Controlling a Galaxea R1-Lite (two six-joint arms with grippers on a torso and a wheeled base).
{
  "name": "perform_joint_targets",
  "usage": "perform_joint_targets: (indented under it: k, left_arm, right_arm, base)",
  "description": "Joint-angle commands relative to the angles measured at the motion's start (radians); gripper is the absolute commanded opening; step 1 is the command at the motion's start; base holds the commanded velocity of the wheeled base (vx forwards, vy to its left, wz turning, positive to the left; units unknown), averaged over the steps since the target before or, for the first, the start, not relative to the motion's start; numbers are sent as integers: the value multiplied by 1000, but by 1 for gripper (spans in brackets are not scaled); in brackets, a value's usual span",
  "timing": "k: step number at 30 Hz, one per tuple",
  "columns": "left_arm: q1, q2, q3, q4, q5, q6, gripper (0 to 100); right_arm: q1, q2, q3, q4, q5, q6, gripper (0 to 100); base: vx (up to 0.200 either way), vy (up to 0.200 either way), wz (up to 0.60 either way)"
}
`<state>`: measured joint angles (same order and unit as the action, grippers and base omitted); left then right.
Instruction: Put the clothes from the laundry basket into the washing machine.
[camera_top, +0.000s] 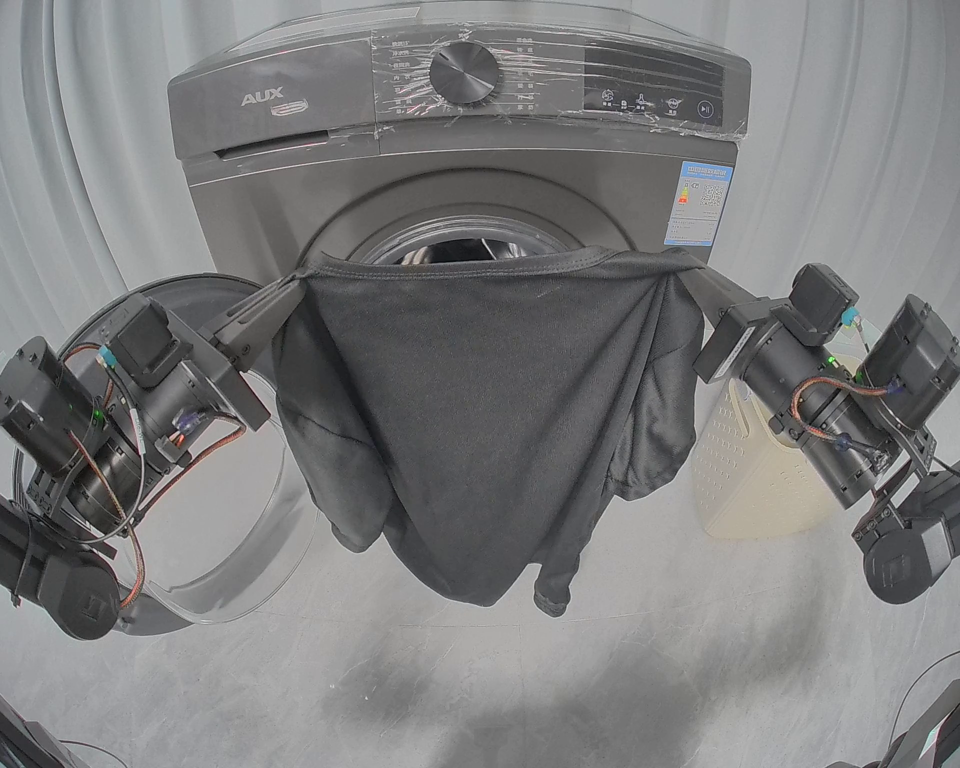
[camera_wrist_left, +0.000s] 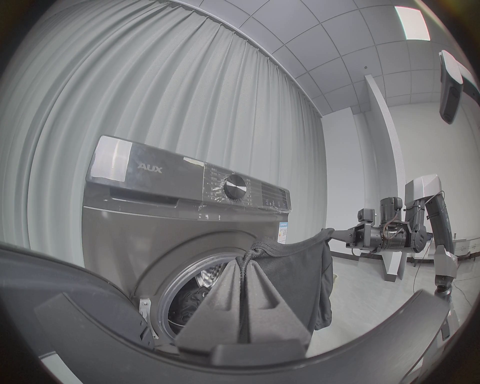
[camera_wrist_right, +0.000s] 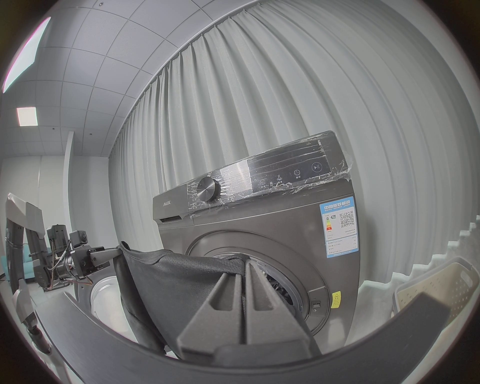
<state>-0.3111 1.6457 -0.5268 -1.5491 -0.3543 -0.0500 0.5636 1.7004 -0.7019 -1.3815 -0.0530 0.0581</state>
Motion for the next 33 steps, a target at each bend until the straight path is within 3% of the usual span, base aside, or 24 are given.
perform_joint_targets:
  k: [1,27,33]
  left_arm:
    - [1,-9,-18,0,1,-2,0]
    - [-8,-3,13,1,-9,-8,0]
    - [-8,86,67,0,-5,-7,0]
  right_arm:
    - [1,-5,-4,-1,-1,0,0]
    - [38,5,-5,-4,2,14,0]
    - [59,53,-90,16,1,14,0]
  base:
    - [0,0,0]
    - [0,0,0]
    - [0,0,0]
